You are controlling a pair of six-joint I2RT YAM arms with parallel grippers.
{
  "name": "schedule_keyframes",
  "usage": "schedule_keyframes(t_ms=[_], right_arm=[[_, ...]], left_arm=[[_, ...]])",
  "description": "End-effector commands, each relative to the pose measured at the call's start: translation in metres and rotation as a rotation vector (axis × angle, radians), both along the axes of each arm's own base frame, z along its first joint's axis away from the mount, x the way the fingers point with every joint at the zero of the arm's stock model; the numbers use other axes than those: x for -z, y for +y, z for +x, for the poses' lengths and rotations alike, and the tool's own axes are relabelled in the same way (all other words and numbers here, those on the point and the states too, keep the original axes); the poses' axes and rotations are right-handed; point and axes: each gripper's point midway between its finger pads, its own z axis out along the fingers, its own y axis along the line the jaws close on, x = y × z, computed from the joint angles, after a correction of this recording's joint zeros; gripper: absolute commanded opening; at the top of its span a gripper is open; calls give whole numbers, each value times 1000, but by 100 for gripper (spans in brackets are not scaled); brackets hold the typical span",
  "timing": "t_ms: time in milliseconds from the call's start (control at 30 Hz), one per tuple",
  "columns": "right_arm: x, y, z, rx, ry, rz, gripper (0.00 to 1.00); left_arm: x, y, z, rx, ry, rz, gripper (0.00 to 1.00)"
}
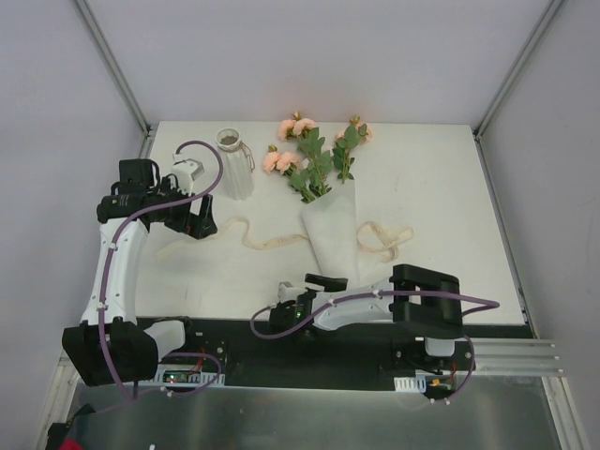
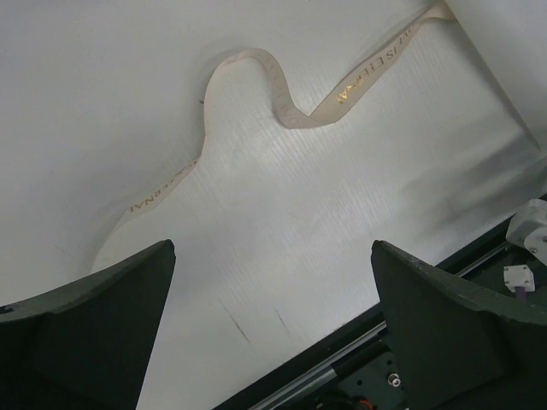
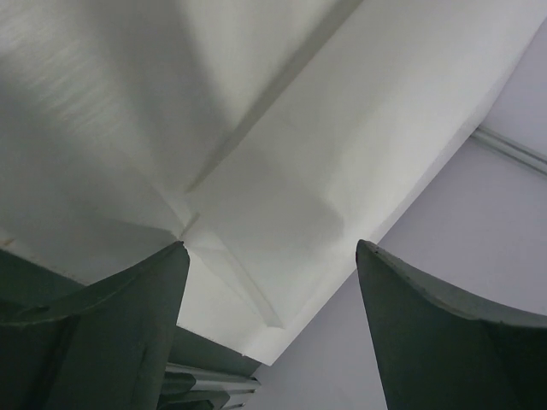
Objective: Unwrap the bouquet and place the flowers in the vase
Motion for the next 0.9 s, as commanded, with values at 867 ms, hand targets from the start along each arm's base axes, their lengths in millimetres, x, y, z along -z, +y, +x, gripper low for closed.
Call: schedule_keyframes(t_ms=[867], right_arm=[[-149, 21, 78, 315, -589, 723, 73]], left_arm=[[-15, -5, -2, -4, -27, -16, 99]])
